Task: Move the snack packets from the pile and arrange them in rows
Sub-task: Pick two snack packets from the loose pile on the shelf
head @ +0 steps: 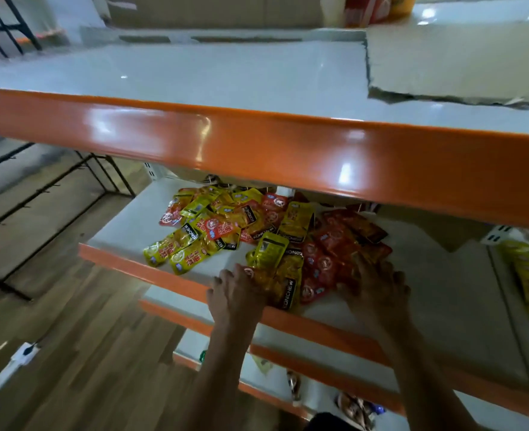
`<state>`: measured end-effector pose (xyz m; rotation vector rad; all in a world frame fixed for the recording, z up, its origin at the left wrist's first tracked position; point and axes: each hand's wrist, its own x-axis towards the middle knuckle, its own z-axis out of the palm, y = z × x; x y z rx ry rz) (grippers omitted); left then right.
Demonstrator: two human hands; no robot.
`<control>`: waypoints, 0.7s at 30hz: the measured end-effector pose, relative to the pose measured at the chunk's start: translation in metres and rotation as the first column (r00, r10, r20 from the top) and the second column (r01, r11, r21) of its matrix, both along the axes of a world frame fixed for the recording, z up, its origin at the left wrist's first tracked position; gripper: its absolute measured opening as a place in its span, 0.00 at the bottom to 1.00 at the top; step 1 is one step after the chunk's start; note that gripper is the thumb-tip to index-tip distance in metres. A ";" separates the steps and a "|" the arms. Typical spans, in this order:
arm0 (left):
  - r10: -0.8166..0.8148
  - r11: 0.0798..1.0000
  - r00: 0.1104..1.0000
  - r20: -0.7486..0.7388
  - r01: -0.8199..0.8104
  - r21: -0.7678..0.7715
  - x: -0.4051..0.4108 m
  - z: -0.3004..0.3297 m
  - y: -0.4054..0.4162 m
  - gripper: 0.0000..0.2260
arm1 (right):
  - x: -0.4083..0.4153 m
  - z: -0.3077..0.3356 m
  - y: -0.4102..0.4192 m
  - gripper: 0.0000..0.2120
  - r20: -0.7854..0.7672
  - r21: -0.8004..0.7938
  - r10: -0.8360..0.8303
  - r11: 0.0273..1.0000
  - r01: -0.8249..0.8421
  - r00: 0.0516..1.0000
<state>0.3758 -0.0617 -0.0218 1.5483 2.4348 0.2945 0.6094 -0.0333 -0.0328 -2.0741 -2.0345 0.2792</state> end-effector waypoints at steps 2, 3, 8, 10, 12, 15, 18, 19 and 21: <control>-0.018 0.997 1.000 -0.023 0.017 -0.072 -0.006 0.003 0.009 0.23 | -0.001 -0.004 0.004 0.33 0.012 0.004 -0.012 1.000 0.012 1.000; -0.028 0.994 0.999 -0.034 0.024 -0.108 -0.009 0.003 0.012 0.25 | -0.004 -0.003 0.006 0.34 0.027 0.004 -0.011 1.000 0.011 1.000; 0.023 0.987 1.000 0.015 -0.020 -0.159 -0.017 0.002 0.022 0.23 | -0.014 0.000 0.008 0.35 0.017 0.072 0.126 0.989 -0.127 0.992; 0.031 0.989 0.996 0.079 -0.019 -0.149 -0.018 0.003 0.024 0.26 | -0.014 -0.004 0.010 0.34 0.017 0.080 0.184 0.980 -0.185 0.983; 0.003 0.995 0.993 0.119 0.009 -0.098 -0.017 0.007 0.023 0.29 | -0.011 -0.002 0.011 0.32 0.031 0.069 0.193 0.978 -0.195 0.981; -0.045 0.998 0.980 0.192 0.051 -0.023 -0.017 0.011 0.024 0.31 | -0.009 0.008 0.013 0.39 0.022 -0.066 0.224 0.973 -0.222 0.974; -0.007 0.999 0.896 0.443 -0.012 0.038 -0.017 0.015 0.028 0.28 | -0.008 0.008 0.013 0.39 -0.007 -0.094 0.248 0.964 -0.247 0.969; 0.005 0.999 0.872 0.490 -0.030 0.043 -0.016 0.018 0.029 0.27 | -0.007 0.009 0.012 0.36 -0.025 -0.064 0.253 0.965 -0.255 0.967; -0.004 0.997 0.834 0.552 -0.038 0.064 -0.017 0.021 0.031 0.25 | -0.003 0.003 0.011 0.33 -0.058 -0.029 0.261 0.964 -0.263 0.964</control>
